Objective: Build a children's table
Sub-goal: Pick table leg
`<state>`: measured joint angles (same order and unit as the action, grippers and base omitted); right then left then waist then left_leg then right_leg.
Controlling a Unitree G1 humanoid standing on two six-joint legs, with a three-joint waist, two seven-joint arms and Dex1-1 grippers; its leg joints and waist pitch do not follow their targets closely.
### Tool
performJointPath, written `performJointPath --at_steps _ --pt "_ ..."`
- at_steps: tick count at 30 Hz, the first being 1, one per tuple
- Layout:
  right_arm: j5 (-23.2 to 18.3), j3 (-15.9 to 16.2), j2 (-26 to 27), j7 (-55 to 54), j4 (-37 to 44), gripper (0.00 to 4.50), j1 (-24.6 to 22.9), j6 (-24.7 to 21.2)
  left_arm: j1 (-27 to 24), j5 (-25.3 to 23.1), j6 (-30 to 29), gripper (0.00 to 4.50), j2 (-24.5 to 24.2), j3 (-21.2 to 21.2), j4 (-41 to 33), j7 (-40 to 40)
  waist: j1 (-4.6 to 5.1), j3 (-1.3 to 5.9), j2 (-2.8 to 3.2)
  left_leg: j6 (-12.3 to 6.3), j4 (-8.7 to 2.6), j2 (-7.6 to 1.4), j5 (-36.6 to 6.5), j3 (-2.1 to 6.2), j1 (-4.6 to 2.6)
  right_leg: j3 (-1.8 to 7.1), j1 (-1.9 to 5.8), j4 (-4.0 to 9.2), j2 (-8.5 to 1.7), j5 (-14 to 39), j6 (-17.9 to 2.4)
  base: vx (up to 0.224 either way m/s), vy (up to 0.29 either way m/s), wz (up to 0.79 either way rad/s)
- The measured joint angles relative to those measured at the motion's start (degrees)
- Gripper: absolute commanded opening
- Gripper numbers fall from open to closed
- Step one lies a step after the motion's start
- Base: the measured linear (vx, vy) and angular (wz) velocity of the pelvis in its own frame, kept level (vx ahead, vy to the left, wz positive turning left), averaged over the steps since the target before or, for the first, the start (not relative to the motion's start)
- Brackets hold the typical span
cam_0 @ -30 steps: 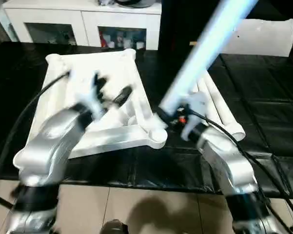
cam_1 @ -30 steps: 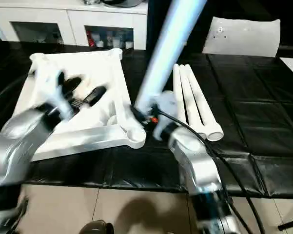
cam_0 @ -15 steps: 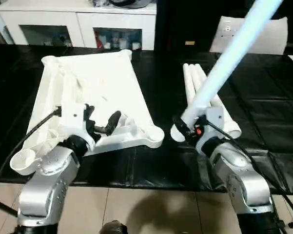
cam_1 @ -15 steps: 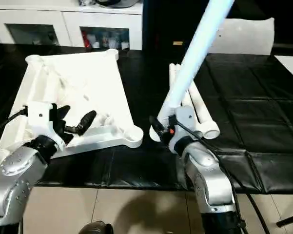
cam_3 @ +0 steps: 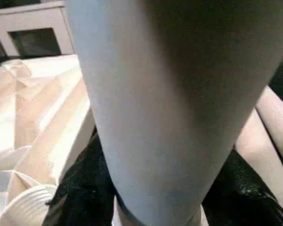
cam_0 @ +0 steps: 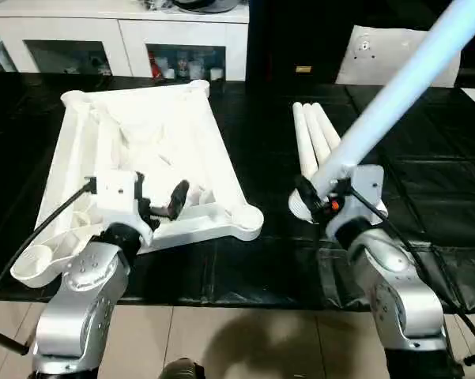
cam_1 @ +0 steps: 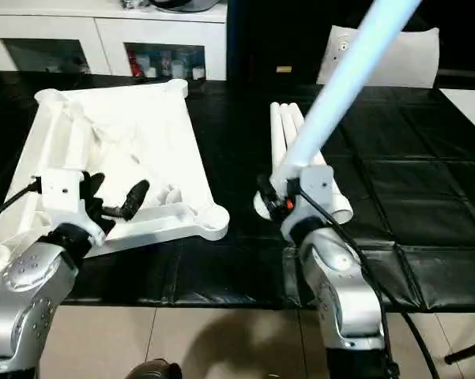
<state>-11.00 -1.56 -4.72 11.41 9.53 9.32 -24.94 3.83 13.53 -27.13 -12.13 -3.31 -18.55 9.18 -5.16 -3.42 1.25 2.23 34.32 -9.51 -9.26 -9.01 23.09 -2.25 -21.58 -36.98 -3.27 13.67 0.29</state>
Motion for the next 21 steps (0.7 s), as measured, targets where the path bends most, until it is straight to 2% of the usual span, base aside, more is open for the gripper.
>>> performJointPath --at_steps 3,7,12,18,21 --pt "0.1 -0.2 0.0 -0.9 0.5 1.93 0.0 -1.9 -0.7 -0.4 0.1 4.5 0.4 0.0 -0.5 -0.2 0.0 0.03 -0.05 0.0 0.0 0.0 0.0 0.0 0.0 0.0 0.0 0.0 0.0 0.0 0.0 0.0 0.0 0.0" --pt "-1.9 -0.7 0.5 -0.9 1.0 1.93 -0.4 -4.2 -0.8 -0.8 0.1 4.5 0.4 0.0 -0.5 -0.8 0.01 0.03 -0.06 0.0 0.0 0.0 0.0 0.0 0.0 0.01 -0.01 0.0 0.0 0.0 0.0 0.0 0.0 0.0" --pt "-2.4 -0.4 0.3 -0.2 2.4 1.93 -0.9 -4.7 -0.8 -0.9 0.1 4.5 1.1 0.0 -0.5 -0.9 -0.02 0.05 -0.11 0.0 0.0 0.01 0.0 -0.02 0.01 0.03 -0.01 0.01 -0.01 0.0 0.0 0.0 0.0 0.0" --pt "-2.4 -0.5 0.0 -0.6 2.8 1.93 -1.0 -4.9 -0.8 -1.7 0.3 4.5 1.2 0.0 -0.5 -1.3 -1.38 0.11 -0.15 -0.88 0.62 0.18 -0.3 -0.21 0.31 0.29 0.12 0.28 -0.32 -0.1 0.4 0.0 0.0 0.0" --pt "-2.5 -0.2 0.4 -0.9 3.0 1.93 -0.6 -5.0 -0.6 -2.0 0.8 4.5 0.9 -1.4 -0.5 -2.0 -1.43 0.11 -0.08 -1.16 0.53 0.23 -0.4 -0.49 0.33 0.25 0.37 1.08 -0.34 -0.5 0.2 -0.006 0.05 0.0"
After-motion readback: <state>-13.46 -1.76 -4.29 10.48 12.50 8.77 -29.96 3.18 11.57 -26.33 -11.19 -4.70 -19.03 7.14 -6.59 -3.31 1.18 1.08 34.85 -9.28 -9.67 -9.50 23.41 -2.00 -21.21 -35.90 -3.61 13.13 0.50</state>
